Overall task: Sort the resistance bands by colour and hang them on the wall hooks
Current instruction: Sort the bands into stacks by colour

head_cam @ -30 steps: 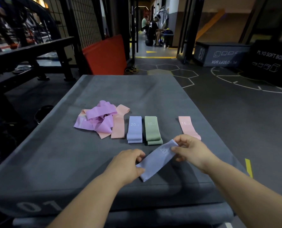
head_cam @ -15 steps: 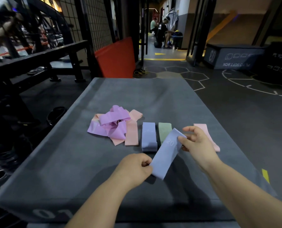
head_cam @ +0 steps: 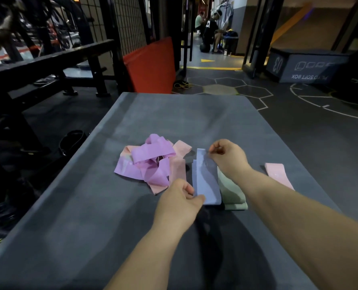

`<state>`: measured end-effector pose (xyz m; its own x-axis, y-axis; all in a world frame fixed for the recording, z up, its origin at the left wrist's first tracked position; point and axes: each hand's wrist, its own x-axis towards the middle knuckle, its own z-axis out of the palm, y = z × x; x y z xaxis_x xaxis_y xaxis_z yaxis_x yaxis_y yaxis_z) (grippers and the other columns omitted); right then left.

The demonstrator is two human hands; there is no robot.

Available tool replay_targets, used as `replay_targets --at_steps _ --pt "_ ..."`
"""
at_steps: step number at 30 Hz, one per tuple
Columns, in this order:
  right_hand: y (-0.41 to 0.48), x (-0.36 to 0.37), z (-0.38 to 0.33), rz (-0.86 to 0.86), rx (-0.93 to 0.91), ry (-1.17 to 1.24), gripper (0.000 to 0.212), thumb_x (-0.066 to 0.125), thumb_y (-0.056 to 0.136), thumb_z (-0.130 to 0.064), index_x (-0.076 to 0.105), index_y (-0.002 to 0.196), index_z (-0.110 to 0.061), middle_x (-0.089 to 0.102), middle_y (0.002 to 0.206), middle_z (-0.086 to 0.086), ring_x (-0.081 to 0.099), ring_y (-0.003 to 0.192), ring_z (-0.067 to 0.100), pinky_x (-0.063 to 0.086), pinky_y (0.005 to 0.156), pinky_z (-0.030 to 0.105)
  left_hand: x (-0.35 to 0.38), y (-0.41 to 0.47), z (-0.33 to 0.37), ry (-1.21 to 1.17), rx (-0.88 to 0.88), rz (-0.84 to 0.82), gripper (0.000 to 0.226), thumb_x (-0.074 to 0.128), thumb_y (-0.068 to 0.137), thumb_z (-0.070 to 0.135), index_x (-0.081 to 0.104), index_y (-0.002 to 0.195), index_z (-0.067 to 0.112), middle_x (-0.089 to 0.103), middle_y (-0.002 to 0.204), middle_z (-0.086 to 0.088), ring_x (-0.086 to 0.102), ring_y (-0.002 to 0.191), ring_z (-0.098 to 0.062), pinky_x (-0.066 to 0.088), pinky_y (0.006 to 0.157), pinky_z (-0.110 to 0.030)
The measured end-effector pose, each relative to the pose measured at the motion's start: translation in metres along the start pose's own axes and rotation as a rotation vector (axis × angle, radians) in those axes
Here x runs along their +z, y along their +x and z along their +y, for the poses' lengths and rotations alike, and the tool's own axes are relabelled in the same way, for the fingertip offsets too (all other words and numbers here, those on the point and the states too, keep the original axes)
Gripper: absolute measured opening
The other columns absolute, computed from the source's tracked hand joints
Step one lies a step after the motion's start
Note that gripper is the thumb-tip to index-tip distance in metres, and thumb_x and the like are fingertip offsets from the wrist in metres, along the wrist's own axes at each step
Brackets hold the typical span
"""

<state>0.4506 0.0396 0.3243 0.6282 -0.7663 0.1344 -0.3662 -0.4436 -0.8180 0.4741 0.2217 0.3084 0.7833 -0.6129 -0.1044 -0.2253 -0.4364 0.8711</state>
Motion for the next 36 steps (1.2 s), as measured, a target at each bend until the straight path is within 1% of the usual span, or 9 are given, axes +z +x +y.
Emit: replay_targets --at_steps 3,6,12,15,18,20,26,31,36 --pt "0.012 0.005 0.004 -0.042 0.005 -0.055 0.033 0.059 0.086 -0.004 0.053 0.065 -0.03 0.06 0.072 -0.007 0.057 0.076 0.017 0.04 0.072 0.021 0.004 0.01 0.0 0.036 -0.017 0.021 0.021 0.068 0.08 0.035 0.049 0.08 0.027 0.059 0.07 0.01 0.055 0.068 -0.012 0.044 0.061 -0.027" --pt "0.02 0.01 0.008 -0.078 0.008 -0.139 0.031 0.061 0.085 -0.008 0.054 0.065 -0.031 0.065 0.081 -0.003 0.06 0.082 0.017 0.04 0.073 0.02 0.007 0.018 -0.001 0.093 -0.023 0.047 0.021 0.067 0.078 0.037 0.048 0.078 0.027 0.063 0.073 0.009 0.06 0.074 -0.013 0.05 0.068 -0.031" --pt "0.027 0.015 0.019 -0.135 0.01 -0.262 0.014 0.062 0.085 -0.014 0.06 0.079 -0.027 0.063 0.086 -0.006 0.058 0.083 0.015 0.038 0.074 0.02 0.008 0.025 -0.001 0.175 -0.056 0.031 0.023 0.063 0.081 0.04 0.043 0.081 0.03 0.064 0.079 0.009 0.06 0.076 -0.013 0.049 0.067 -0.029" --pt "0.029 0.017 0.023 -0.135 -0.001 -0.306 0.015 0.062 0.085 -0.018 0.059 0.08 -0.031 0.061 0.086 -0.01 0.057 0.084 0.012 0.041 0.075 0.021 0.008 0.027 -0.002 0.191 -0.072 0.01 0.021 0.063 0.082 0.041 0.047 0.093 0.033 0.063 0.086 0.011 0.061 0.083 -0.015 0.051 0.075 -0.031" --pt "0.028 0.019 0.024 -0.137 -0.027 -0.338 0.014 0.061 0.085 -0.019 0.059 0.081 -0.031 0.061 0.087 -0.011 0.058 0.086 0.013 0.044 0.077 0.023 0.009 0.028 -0.004 0.22 -0.077 -0.004 0.034 0.062 0.082 0.042 0.052 0.113 0.033 0.065 0.098 0.011 0.061 0.094 -0.016 0.05 0.082 -0.03" --pt "0.027 0.02 0.024 -0.14 -0.043 -0.361 0.013 0.061 0.086 -0.019 0.059 0.082 -0.032 0.063 0.089 -0.01 0.059 0.087 0.014 0.048 0.08 0.025 0.01 0.029 -0.005 0.236 -0.081 -0.009 0.036 0.061 0.082 0.041 0.056 0.117 0.033 0.067 0.104 0.01 0.061 0.098 -0.016 0.05 0.084 -0.029" --pt "0.026 0.024 0.028 -0.124 -0.084 -0.404 0.008 0.062 0.086 -0.022 0.063 0.086 -0.029 0.067 0.094 -0.005 0.061 0.089 0.017 0.052 0.079 0.031 0.012 0.03 -0.002 0.297 -0.076 -0.02 0.026 0.059 0.085 0.038 0.065 0.106 0.024 0.069 0.103 0.004 0.062 0.099 -0.02 0.051 0.086 -0.032" --pt "0.025 0.027 0.032 -0.087 -0.126 -0.447 0.009 0.061 0.089 -0.026 0.067 0.095 -0.025 0.068 0.093 -0.003 0.055 0.101 0.018 0.05 0.08 0.03 0.012 0.03 -0.002 0.309 -0.073 -0.015 0.024 0.056 0.086 0.036 0.064 0.105 0.023 0.068 0.1 0.004 0.062 0.096 -0.02 0.051 0.083 -0.031" --pt "0.023 0.027 0.031 -0.012 -0.15 -0.428 0.009 0.062 0.088 -0.027 0.068 0.093 -0.029 0.066 0.09 -0.009 0.053 0.102 0.019 0.045 0.089 0.034 0.012 0.03 -0.001 0.263 -0.083 -0.014 0.024 0.056 0.087 0.035 0.065 0.108 0.025 0.067 0.107 0.005 0.061 0.102 -0.019 0.05 0.088 -0.031"
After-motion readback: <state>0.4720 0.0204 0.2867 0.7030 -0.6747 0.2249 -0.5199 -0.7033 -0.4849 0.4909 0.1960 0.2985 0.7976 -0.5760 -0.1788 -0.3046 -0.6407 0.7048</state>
